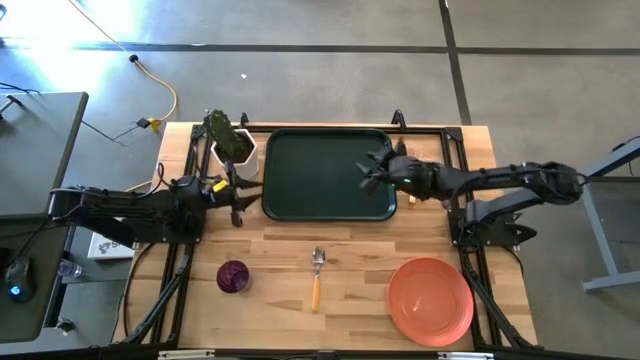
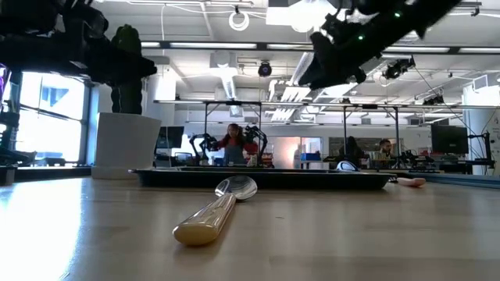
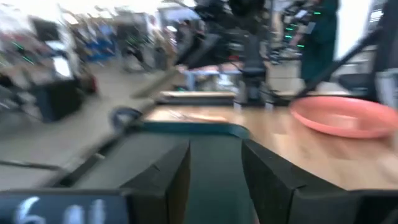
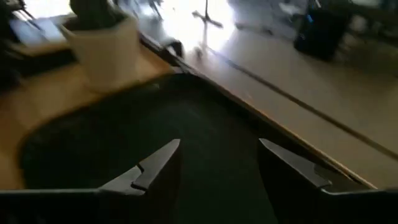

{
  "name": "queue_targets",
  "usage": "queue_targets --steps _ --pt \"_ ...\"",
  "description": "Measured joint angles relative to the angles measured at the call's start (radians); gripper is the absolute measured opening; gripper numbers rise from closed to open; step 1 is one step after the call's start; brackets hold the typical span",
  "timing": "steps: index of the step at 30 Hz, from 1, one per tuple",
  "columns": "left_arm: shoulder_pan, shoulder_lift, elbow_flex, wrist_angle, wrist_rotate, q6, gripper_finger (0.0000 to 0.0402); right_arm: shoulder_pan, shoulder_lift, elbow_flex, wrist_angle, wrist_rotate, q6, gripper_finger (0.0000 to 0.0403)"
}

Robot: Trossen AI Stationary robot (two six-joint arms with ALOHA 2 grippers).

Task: Pick and place plate/cup/fork/spoon on tray
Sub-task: Put the orange plate on the dark green tray

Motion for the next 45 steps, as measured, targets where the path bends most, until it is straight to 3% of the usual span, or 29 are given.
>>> queue_targets --steps 4,11,17,23,30,36,45 --pt "-0.074 0.055 0.000 0.000 -0.012 -0.079 0.0151 0.018 0.064 0.134 -0.289 0.171 0.091 0.0201" --pt "-0.173 0.173 0.054 0.088 -0.087 -0.097 0.0152 0.034 0.083 0.205 -0.471 0.147 0.204 0.0201" --pt "-0.193 0.402 0.230 0.076 -0.116 -0.094 0.0152 0.035 0.082 0.197 -0.670 0.293 0.413 0.0201" --pt "-0.174 0.656 0.403 0.076 -0.242 -0.110 0.0152 0.021 0.082 0.122 -0.874 0.198 0.666 0.0201" --pt "-0.127 0.875 0.585 0.051 -0.210 -0.209 0.0152 0.113 0.081 0.005 -1.098 0.166 1.021 0.0201" --pt "-0.126 0.988 0.662 -0.040 -0.192 -0.250 0.0152 0.246 0.080 -0.103 -1.038 0.173 1.252 0.0201" --pt "-0.185 0.979 0.701 -0.430 0.026 -0.412 0.0152 0.357 0.080 -0.131 -0.900 0.188 1.257 0.0201"
